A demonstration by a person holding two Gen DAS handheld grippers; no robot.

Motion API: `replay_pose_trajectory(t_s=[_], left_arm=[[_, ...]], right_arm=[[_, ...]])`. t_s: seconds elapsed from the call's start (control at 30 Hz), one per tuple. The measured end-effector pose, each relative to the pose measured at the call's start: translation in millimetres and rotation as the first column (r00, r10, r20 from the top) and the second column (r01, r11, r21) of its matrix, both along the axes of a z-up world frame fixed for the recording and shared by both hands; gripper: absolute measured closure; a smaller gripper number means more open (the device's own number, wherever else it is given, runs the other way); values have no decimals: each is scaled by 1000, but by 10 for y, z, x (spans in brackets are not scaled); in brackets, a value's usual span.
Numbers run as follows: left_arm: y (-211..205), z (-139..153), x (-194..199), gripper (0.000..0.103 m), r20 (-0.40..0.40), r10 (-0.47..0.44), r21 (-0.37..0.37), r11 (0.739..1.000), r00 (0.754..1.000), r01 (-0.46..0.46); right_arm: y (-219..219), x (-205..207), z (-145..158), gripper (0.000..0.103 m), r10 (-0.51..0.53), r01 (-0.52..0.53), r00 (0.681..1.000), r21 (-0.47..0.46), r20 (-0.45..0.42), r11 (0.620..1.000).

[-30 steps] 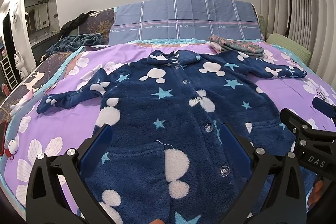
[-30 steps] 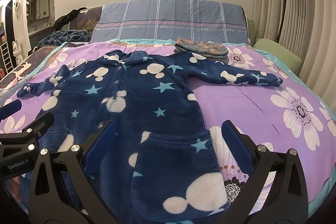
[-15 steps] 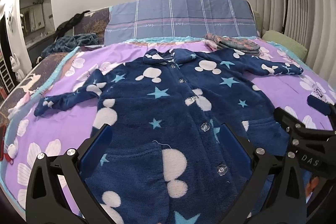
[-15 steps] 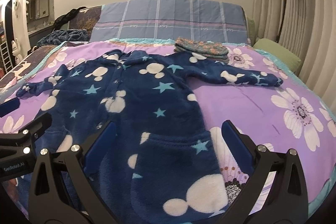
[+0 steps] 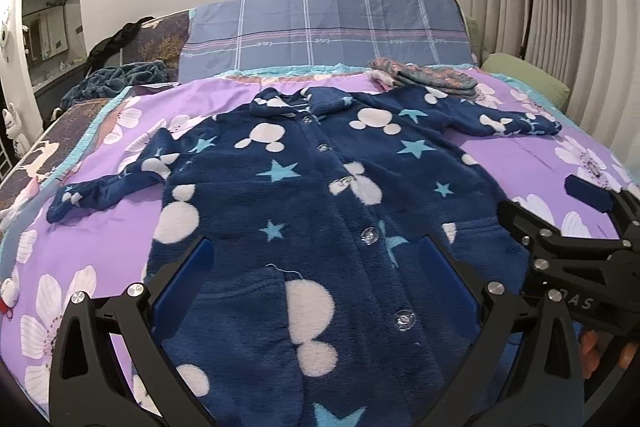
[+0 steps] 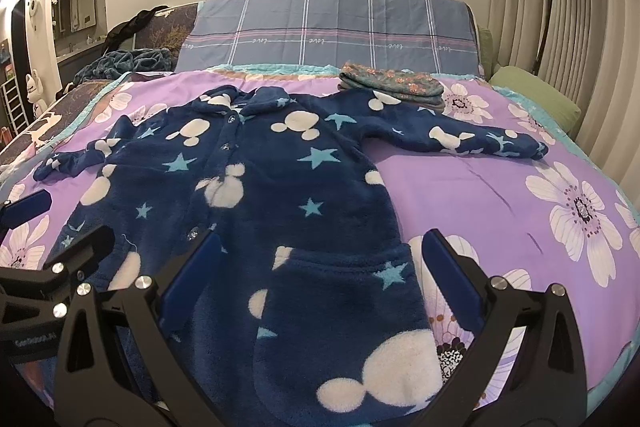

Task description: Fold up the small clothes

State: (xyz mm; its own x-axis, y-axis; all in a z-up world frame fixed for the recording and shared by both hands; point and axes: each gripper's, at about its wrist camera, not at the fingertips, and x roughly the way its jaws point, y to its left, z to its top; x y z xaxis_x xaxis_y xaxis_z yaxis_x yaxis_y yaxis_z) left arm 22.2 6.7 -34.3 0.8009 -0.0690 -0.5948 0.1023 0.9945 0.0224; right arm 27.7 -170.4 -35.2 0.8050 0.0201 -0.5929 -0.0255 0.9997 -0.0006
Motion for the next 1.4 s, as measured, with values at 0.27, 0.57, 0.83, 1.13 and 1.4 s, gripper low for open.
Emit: replay_pose_trajectory(t_s=[0.27, 0.57, 0.83, 1.13, 1.4], left_arm=[[23, -23, 14, 1, -5, -9, -27, 1000, 1000, 9], [180, -42, 19, 1, 39, -61, -239, 969, 997, 69], [188, -28, 4, 1, 68, -88, -156, 983, 994, 97], [515, -10, 62, 1, 67, -5, -233, 972, 998, 21], [1166, -163, 250, 1, -41, 62, -339, 938, 997, -72]], right_arm=[[1, 21, -31, 2, -2, 2, 1000, 2, -10, 1000], [-25, 43, -34, 2, -18, 18, 1000, 5, -8, 1000], [17, 86, -48, 2, -20, 20, 1000, 2, -14, 1000], [100, 149, -67, 2, -12, 12, 1000, -15, -23, 1000], [163, 261, -95, 2, -7, 5, 999, -60, -36, 998]])
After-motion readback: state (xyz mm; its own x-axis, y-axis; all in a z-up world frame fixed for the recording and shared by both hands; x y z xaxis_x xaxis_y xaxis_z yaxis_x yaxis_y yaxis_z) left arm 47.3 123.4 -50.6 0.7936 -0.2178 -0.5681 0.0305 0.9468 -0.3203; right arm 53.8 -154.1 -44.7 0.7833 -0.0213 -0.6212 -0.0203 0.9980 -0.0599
